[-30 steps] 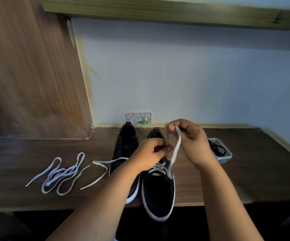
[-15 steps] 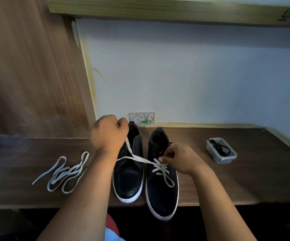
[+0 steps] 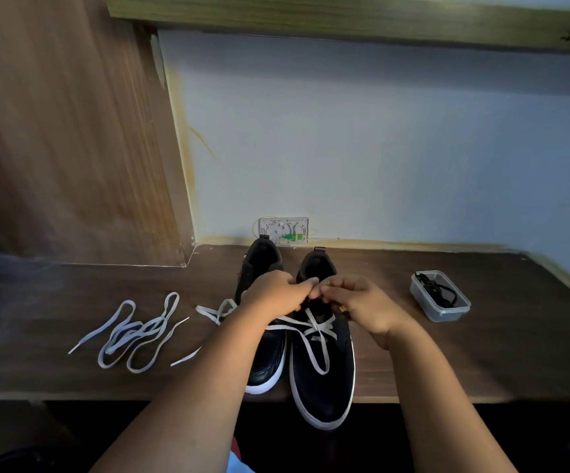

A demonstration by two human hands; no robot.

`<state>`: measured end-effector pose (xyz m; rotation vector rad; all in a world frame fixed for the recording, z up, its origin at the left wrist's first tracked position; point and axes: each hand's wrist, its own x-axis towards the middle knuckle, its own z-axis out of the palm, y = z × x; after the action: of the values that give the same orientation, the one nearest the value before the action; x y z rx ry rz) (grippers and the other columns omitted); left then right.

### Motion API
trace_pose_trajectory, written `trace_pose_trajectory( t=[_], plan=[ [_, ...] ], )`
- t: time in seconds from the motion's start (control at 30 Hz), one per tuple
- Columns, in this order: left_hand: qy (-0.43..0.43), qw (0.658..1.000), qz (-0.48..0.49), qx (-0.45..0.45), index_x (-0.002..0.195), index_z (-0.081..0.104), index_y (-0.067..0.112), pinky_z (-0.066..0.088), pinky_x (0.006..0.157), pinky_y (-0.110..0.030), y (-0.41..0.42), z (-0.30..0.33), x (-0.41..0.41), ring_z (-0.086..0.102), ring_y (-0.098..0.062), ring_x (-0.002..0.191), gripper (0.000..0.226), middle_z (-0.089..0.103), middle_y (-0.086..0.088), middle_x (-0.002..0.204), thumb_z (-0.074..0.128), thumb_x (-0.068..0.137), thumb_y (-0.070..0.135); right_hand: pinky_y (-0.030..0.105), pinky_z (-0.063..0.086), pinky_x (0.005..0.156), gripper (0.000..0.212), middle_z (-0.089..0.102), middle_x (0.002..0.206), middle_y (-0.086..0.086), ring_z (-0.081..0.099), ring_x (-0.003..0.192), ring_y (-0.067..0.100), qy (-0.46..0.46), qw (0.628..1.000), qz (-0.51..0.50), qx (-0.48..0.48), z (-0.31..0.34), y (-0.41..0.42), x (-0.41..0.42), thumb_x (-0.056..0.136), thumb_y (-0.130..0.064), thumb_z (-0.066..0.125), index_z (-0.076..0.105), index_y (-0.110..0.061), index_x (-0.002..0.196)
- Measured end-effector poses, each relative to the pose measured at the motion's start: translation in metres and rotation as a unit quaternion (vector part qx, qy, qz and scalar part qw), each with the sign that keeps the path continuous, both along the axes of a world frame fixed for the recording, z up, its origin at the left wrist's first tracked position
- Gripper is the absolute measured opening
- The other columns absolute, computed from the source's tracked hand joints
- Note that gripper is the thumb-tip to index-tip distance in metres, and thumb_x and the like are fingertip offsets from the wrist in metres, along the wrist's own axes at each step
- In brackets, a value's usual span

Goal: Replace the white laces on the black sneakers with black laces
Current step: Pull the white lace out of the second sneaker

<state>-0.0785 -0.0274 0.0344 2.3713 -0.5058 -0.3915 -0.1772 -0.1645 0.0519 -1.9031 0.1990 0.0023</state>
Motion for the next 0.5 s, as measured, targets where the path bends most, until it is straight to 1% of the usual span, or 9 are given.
trace_pose_trajectory(
  t=[0.07,0.1,0.13,0.2,0.23,0.3,0.37,0.43,0.5],
  plan=[
    [-0.063,0.996,-0.010,0.061,0.061,0.055,0.017,0.048,0.063,-0.031,0.001,-0.005,0.001,0.061,-0.017,0.062,0.056,0.064,0.003,0.062,0.049,0.083,0.068,0.014,0.039,0.061,0.015,0.064,0.081,-0.010,0.055,0.073,0.003,-0.011,0.986,-0.057,-0.157,-0.006,-0.007,0.004,0.094,-0.019,0.057,0.072,-0.020,0.092],
    [-0.092,0.992,-0.010,0.082,0.057,0.048,0.018,0.041,0.054,-0.028,0.000,-0.007,-0.001,0.054,-0.017,0.055,0.056,0.054,0.003,0.055,0.052,0.082,0.068,0.015,0.039,0.062,0.011,0.065,0.083,-0.010,0.057,0.077,0.004,-0.009,0.972,-0.061,-0.225,-0.008,-0.009,0.006,0.092,-0.021,0.060,0.071,-0.024,0.091],
    [-0.112,0.989,-0.006,0.100,0.054,0.043,0.018,0.033,0.050,-0.026,-0.002,-0.008,-0.005,0.048,-0.017,0.051,0.057,0.045,0.004,0.051,0.055,0.080,0.068,0.015,0.038,0.061,0.009,0.064,0.083,-0.010,0.057,0.079,0.005,-0.001,0.963,-0.058,-0.262,-0.011,-0.010,0.006,0.091,-0.023,0.062,0.071,-0.025,0.089],
    [-0.139,0.984,-0.003,0.113,0.055,0.048,0.017,0.027,0.045,-0.023,-0.006,-0.009,-0.011,0.051,-0.019,0.050,0.055,0.040,0.005,0.050,0.059,0.077,0.066,0.015,0.037,0.059,0.008,0.063,0.083,-0.008,0.057,0.080,0.008,0.016,0.955,-0.057,-0.290,-0.014,-0.008,0.007,0.088,-0.022,0.064,0.072,-0.023,0.088],
    [-0.148,0.983,0.006,0.107,0.059,0.052,0.014,0.027,0.044,-0.022,-0.009,-0.009,-0.013,0.055,-0.020,0.053,0.053,0.043,0.005,0.052,0.061,0.076,0.064,0.016,0.039,0.060,0.009,0.063,0.082,-0.007,0.057,0.080,0.009,0.020,0.951,-0.064,-0.301,-0.015,-0.006,0.007,0.086,-0.021,0.064,0.073,-0.020,0.088],
    [-0.149,0.985,0.026,0.082,0.059,0.051,0.013,0.027,0.041,-0.022,-0.013,-0.008,-0.016,0.054,-0.019,0.051,0.046,0.047,0.003,0.054,0.062,0.078,0.053,0.019,0.042,0.060,0.007,0.063,0.077,-0.007,0.058,0.077,0.011,0.024,0.946,-0.077,-0.313,-0.019,-0.003,0.009,0.081,-0.020,0.065,0.073,-0.021,0.081],
    [-0.123,0.991,0.025,0.052,0.054,0.043,0.013,0.025,0.041,-0.024,-0.015,-0.009,-0.015,0.044,-0.017,0.046,0.041,0.044,0.001,0.052,0.059,0.082,0.038,0.019,0.043,0.058,0.008,0.060,0.072,-0.010,0.059,0.073,0.011,0.026,0.943,-0.082,-0.321,-0.023,0.000,0.011,0.078,-0.019,0.068,0.068,-0.026,0.074],
    [-0.043,0.998,0.043,0.002,0.054,0.036,0.012,0.026,0.046,-0.024,-0.012,-0.009,-0.011,0.038,-0.020,0.048,0.039,0.038,-0.002,0.052,0.058,0.083,0.026,0.021,0.046,0.063,0.012,0.060,0.084,-0.010,0.060,0.078,0.011,0.007,0.939,-0.078,-0.335,-0.029,0.004,0.013,0.079,-0.018,0.068,0.071,-0.026,0.088],
    [0.076,0.990,0.072,-0.099,0.062,0.049,0.010,0.037,0.052,-0.027,-0.006,-0.009,-0.005,0.048,-0.022,0.055,0.022,0.046,-0.008,0.058,0.058,0.081,0.017,0.028,0.049,0.072,0.017,0.054,0.097,-0.004,0.059,0.087,0.016,-0.017,0.931,-0.060,-0.360,-0.035,0.007,0.016,0.084,-0.023,0.066,0.071,-0.023,0.101]
  ],
)
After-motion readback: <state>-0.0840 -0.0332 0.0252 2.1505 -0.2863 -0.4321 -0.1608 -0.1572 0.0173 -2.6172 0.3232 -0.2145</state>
